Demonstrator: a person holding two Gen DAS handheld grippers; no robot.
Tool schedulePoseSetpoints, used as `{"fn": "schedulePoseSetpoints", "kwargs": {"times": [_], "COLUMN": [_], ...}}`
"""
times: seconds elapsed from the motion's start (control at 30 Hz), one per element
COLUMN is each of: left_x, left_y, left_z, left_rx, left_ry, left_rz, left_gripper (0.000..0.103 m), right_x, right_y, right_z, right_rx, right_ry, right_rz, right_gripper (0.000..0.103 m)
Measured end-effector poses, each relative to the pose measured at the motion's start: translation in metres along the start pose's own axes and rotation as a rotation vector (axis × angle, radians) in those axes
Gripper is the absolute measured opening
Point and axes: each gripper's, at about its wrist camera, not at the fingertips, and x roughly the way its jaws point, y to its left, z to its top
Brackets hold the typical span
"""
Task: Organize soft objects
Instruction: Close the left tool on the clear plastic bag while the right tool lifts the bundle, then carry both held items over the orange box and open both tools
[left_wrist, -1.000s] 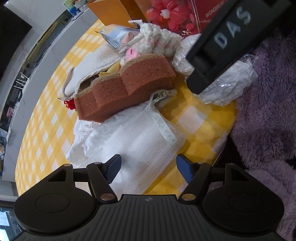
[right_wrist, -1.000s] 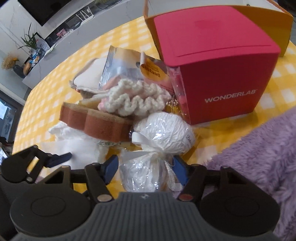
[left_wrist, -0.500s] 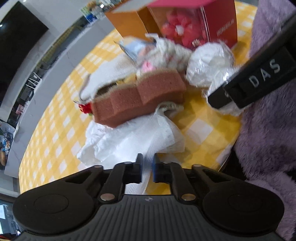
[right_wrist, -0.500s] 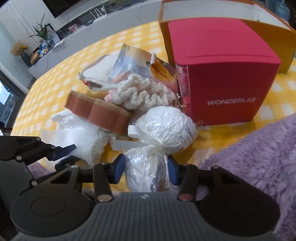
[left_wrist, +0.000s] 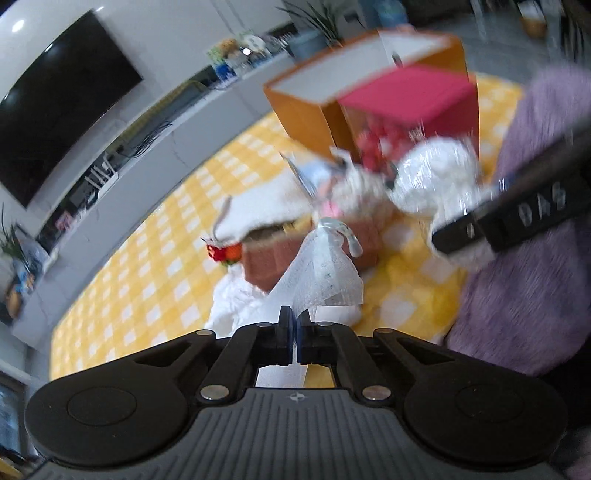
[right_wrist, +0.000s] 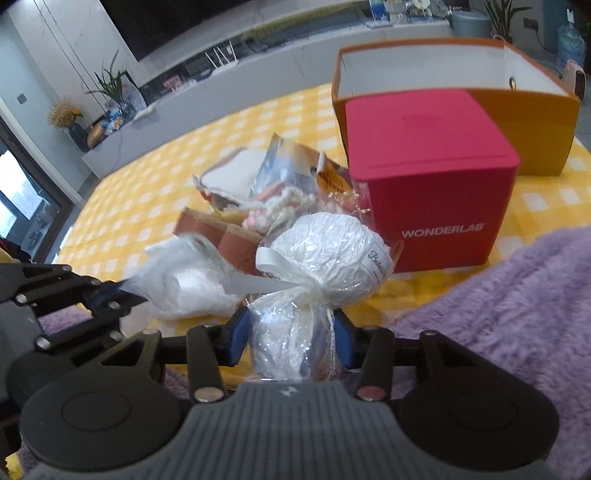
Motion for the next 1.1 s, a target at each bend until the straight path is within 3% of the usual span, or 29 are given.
{"fn": "schedulePoseSetpoints", "kwargs": {"times": [0.2,0.5,0.8,1.1], "left_x": [-0.033,-0.060,-0.023,0.027], "left_y": [0.036,0.047,0.073,0.100], "left_z": [0.003,0.046,0.104,0.153], "left_rx": [-0.264,-0.435,-0.583,-0.677], "left_ry": [-0.058,-0.180,-0.267,-0.337], "left_rz": [-0.115,-0.258,-0.426,-0.494], "left_gripper": [0.002,0.002,0.002,0.002], "right_x": [-0.027,-0.057,-0.072,-0.048], "right_y": [-0.003,-0.006,-0.024,-0.032], "right_z": [-0.002,0.009,0.071,0.143], "right_rx": [-0.021,-0.153,-0.345,-0.511], "right_ry": [-0.082,-0.177,-0.233,-0.243], "right_rz": [0.022,0.055,-0.107,-0.195], "right_gripper": [0.047,0.047,0.047,0.047]}}
